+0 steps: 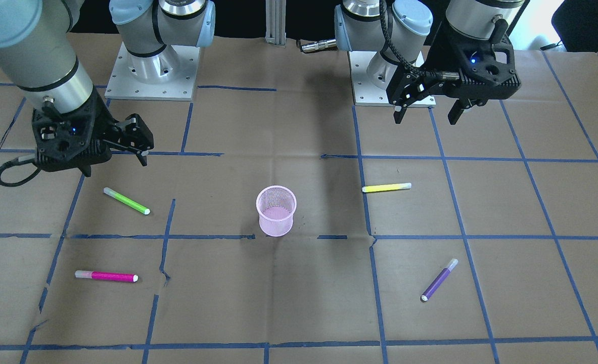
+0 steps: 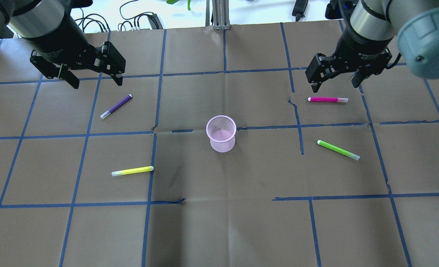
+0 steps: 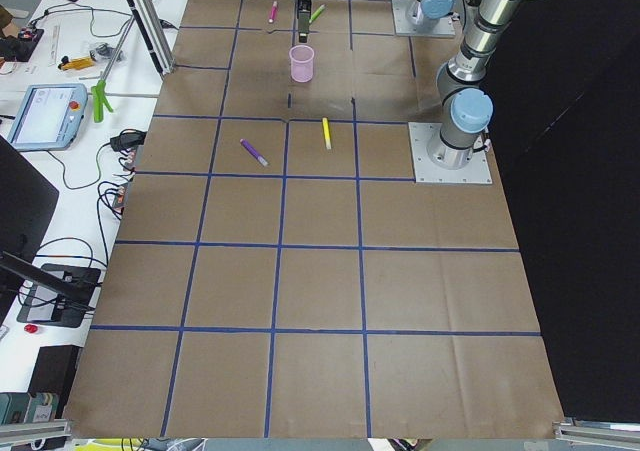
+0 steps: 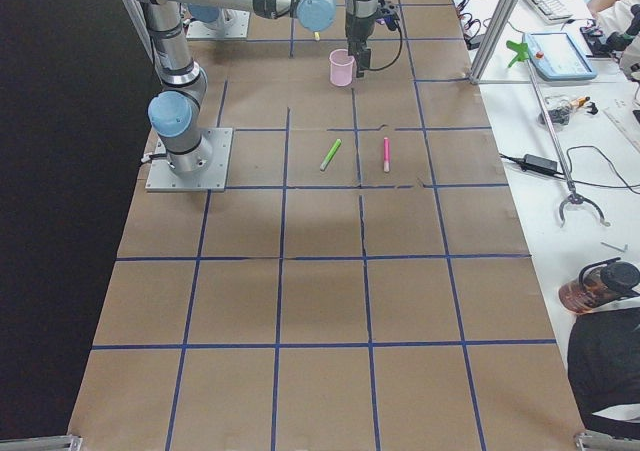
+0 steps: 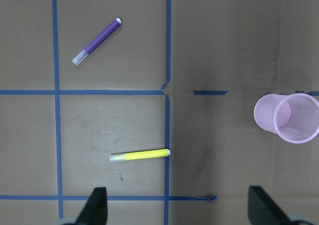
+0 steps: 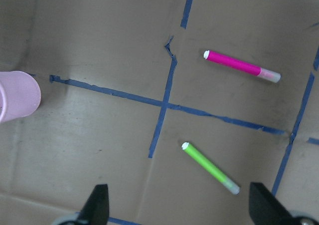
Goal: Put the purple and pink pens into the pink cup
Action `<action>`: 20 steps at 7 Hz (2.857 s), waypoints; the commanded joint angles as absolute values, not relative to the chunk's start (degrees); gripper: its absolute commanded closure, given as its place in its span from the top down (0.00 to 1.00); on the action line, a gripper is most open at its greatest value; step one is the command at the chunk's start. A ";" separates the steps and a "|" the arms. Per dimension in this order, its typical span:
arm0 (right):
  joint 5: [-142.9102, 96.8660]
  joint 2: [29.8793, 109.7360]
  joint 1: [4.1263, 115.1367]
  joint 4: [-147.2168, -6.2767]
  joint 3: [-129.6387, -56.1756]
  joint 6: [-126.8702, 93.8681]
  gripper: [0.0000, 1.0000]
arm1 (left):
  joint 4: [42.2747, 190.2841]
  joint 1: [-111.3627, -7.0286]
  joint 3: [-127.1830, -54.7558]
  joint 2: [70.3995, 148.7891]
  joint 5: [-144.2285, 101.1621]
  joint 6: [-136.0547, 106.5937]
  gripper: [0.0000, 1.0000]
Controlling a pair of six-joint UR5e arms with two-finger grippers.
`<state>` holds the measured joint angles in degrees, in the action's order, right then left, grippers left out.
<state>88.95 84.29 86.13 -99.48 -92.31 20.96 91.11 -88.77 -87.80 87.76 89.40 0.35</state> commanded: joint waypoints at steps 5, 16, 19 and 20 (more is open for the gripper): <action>90.26 75.70 79.19 -110.66 -86.70 78.77 1.00 | 91.58 -88.68 -86.66 95.50 89.65 17.88 0.98; 118.72 54.16 89.46 -106.07 -81.13 81.83 1.00 | 84.55 -88.42 -64.72 133.02 104.30 52.47 0.98; 120.32 49.85 91.05 -110.47 -81.12 81.39 1.00 | 84.12 -88.42 -63.46 138.24 107.30 52.65 0.98; 121.11 48.35 91.58 -113.26 -81.04 82.00 1.00 | 84.20 -88.50 -63.81 139.03 107.40 52.65 0.98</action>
<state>120.41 50.16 90.82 -110.55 -81.11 81.70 84.28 -88.45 -63.63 137.77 106.72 52.66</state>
